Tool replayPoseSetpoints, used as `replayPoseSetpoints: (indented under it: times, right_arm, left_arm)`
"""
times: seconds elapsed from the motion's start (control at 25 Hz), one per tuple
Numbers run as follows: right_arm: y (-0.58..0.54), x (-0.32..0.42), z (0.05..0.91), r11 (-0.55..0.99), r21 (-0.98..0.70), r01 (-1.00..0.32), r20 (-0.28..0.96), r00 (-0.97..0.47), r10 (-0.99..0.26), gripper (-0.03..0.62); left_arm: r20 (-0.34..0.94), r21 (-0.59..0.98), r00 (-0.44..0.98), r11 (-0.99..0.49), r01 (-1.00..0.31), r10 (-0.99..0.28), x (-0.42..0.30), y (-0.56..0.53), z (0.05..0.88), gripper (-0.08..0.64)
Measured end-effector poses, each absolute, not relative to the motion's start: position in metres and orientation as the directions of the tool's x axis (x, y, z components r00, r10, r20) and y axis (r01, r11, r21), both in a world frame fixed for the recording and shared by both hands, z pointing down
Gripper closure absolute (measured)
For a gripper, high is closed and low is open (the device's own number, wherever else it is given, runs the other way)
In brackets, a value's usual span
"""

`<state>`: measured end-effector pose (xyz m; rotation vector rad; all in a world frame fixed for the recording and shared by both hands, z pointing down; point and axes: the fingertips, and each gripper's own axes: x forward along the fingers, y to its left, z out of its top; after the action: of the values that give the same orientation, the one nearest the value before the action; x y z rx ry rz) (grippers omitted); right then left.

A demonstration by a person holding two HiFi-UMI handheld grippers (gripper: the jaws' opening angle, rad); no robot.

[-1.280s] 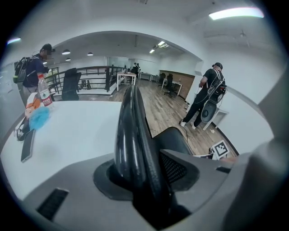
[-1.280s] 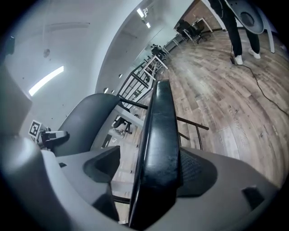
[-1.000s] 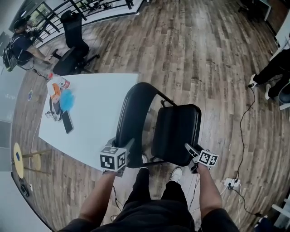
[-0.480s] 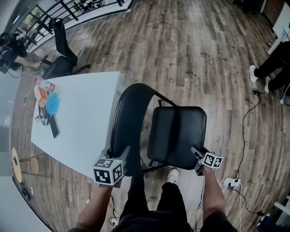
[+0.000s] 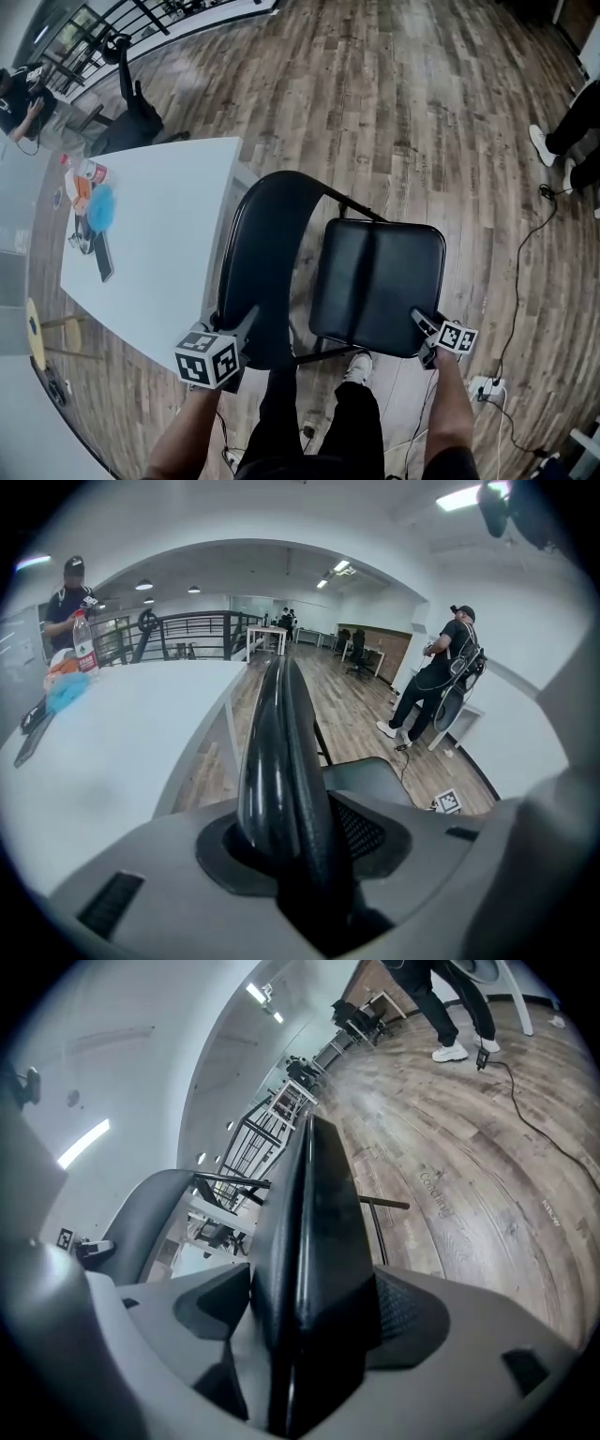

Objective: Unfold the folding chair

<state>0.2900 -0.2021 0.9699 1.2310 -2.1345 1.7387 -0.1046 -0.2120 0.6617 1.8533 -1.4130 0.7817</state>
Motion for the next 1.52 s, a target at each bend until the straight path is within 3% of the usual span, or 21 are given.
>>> replayPoseSetpoints:
  times: [0.76,1.32,1.52]
  right_arm:
    - [-0.201,0.330,1.038,0.003,-0.791,-0.611,0.536,-0.696,-0.478,0.227]
    - [-0.199,0.364,1.070,0.002,-0.775,-0.632,0.554,-0.681,-0.478,0.173]
    - [-0.203,0.397,1.055,0.050,-0.665,-0.745,0.624,-0.591,-0.510,0.173]
  left_arm:
    - [0.772,0.225,0.277,-0.163,-0.961,-0.572,-0.095,-0.217,0.708,0.396]
    - [0.779,0.188,0.257,-0.177,-0.966,-0.572,-0.041,-0.216,0.712,0.403]
    - [0.744,0.219,0.287,-0.187,-0.958,-0.603,-0.039,-0.216,0.707,0.387]
